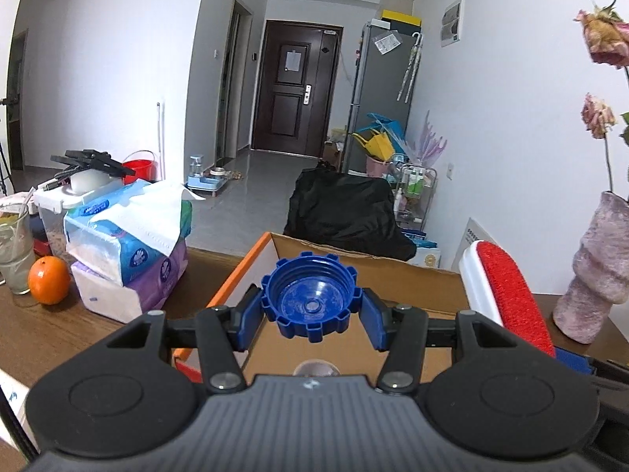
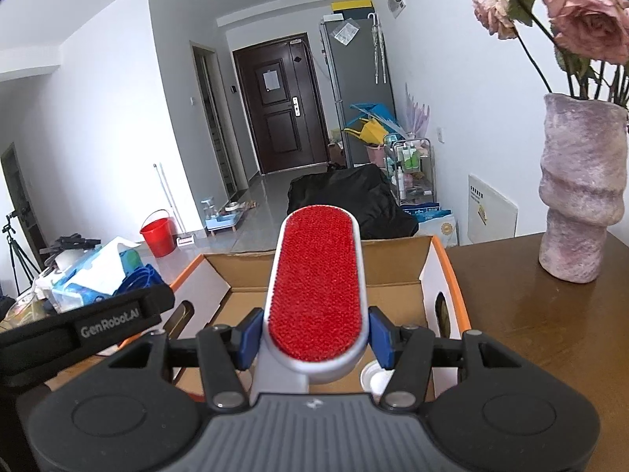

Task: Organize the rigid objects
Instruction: 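Lower the blue cap and lint roller in both tools over the box opening, then open the left tool to drop the blue cap while the right tool drops the lint roller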

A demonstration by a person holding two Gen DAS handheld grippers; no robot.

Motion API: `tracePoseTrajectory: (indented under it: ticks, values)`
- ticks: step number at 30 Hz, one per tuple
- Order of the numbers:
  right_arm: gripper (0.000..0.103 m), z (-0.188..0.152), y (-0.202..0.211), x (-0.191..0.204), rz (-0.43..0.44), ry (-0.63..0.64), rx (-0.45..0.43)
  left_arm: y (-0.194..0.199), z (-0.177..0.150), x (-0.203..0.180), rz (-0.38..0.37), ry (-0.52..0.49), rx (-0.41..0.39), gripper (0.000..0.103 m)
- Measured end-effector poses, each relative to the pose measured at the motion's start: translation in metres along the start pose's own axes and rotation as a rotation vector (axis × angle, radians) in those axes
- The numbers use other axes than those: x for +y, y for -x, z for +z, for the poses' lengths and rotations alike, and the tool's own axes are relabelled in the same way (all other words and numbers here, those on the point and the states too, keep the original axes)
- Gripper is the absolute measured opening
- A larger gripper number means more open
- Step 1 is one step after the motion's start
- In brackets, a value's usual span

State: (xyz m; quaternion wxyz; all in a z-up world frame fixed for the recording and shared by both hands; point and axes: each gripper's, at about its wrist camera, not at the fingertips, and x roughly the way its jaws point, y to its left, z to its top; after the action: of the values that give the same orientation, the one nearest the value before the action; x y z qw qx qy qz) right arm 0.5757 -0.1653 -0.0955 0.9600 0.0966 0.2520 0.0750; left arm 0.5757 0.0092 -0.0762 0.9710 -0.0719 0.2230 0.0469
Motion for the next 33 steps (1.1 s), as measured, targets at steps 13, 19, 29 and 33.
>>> tracePoseTrajectory:
  ticks: [13,19,29,33]
  values:
    - [0.055,0.021,-0.046,-0.009,0.022,-0.023,0.062,-0.041,0.007,-0.006,0.033,-0.033,0.017,0.054]
    - [0.055,0.026,-0.065,-0.017,0.029,-0.037,0.099,-0.057,0.003,-0.004,0.033,-0.045,0.049,0.054]
    - [0.055,0.023,-0.079,-0.015,0.009,-0.011,0.143,-0.065,-0.002,-0.003,0.037,-0.059,0.086,0.055]
    - [0.072,0.029,-0.075,-0.016,-0.004,0.005,0.142,-0.064,0.002,0.002,0.061,-0.063,0.101,0.086]
